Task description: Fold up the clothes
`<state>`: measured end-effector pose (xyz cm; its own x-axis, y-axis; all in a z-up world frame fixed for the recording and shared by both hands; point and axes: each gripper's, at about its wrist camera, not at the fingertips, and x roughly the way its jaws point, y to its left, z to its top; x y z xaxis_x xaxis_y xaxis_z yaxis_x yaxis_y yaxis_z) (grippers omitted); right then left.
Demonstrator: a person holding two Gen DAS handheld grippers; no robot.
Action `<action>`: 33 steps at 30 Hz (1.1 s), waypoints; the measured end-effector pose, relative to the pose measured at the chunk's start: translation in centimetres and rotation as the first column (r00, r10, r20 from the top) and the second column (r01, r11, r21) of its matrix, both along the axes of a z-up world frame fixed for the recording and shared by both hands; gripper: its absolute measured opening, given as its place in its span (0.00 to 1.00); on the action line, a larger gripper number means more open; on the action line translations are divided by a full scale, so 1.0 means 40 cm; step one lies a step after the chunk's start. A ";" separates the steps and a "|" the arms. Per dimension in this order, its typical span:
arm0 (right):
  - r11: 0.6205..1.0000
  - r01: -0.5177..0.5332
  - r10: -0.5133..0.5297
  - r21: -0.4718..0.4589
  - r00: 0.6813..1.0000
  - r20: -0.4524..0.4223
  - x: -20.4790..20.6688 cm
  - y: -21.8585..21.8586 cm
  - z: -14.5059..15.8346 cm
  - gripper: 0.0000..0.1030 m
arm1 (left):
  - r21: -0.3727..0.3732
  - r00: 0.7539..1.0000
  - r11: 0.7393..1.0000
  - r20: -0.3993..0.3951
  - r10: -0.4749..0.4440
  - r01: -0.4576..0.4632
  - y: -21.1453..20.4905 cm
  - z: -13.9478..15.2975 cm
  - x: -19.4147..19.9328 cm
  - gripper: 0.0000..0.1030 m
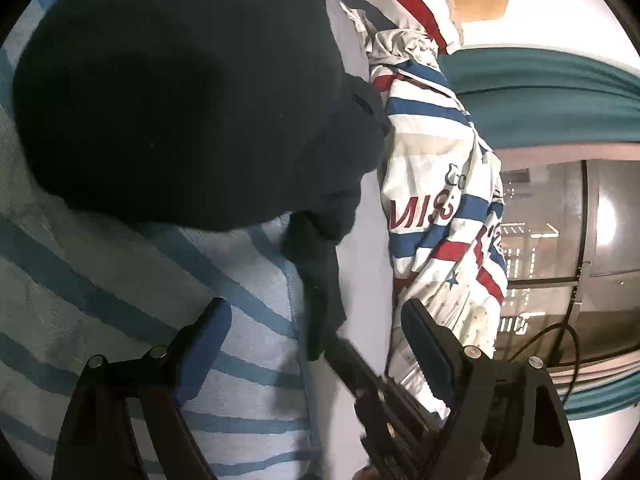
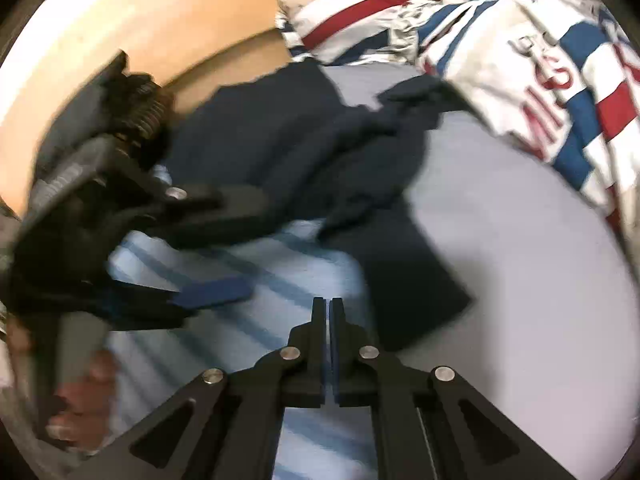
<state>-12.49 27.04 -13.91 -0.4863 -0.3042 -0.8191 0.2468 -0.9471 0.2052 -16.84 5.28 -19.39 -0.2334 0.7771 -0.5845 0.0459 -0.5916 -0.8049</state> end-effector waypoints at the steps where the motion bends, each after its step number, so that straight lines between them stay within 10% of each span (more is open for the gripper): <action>1: 0.999 0.001 -0.001 0.046 1.000 0.001 -0.006 0.006 -0.004 0.11 | 0.000 1.000 1.000 0.005 0.003 -0.003 0.003 -0.002 0.000 0.83; 3: 0.991 0.005 -0.004 0.134 1.000 -0.013 -0.014 0.002 -0.008 0.45 | -0.001 1.000 1.000 0.015 0.008 -0.008 0.008 -0.007 -0.001 0.83; 5: 0.983 -0.032 0.037 0.181 0.999 -0.025 -0.016 -0.013 -0.015 0.55 | -0.001 1.000 1.000 0.025 0.014 -0.014 0.013 -0.012 -0.002 0.83; 10: 0.955 -0.052 0.052 0.293 0.999 0.007 -0.047 -0.044 -0.067 0.46 | 0.008 0.999 1.000 0.046 0.024 -0.025 0.011 -0.018 -0.005 0.83; 12: 0.973 -0.001 -0.004 0.230 1.000 0.022 -0.063 -0.026 -0.073 0.05 | 0.021 0.998 0.999 0.054 0.024 -0.025 0.004 -0.017 -0.007 0.83; 17: 0.999 0.036 -0.036 -0.001 0.999 -0.020 -0.013 0.004 0.021 0.05 | 0.132 0.996 0.991 0.083 -0.019 0.008 0.019 -0.016 -0.021 0.83; 24: 0.997 0.003 -0.003 -0.072 1.000 0.003 0.075 -0.009 0.062 0.05 | 0.117 0.987 0.988 0.116 -0.111 0.097 0.123 -0.034 -0.021 0.81; 27: 0.998 0.007 -0.006 -0.054 1.000 0.027 0.088 -0.020 0.044 0.05 | 0.072 0.988 0.992 0.105 -0.111 0.104 0.134 -0.041 -0.007 0.13; 33: 0.994 0.018 -0.010 -0.109 0.997 0.080 0.111 -0.033 0.024 0.05 | -0.045 0.990 0.989 0.007 -0.138 0.138 0.084 -0.006 0.044 0.10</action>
<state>-8.04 25.72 -12.96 -0.4260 -0.3876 -0.8175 0.2126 -0.9212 0.3259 -15.07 8.64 -19.64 -0.1231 0.7743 -0.6207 -0.0357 -0.6285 -0.7770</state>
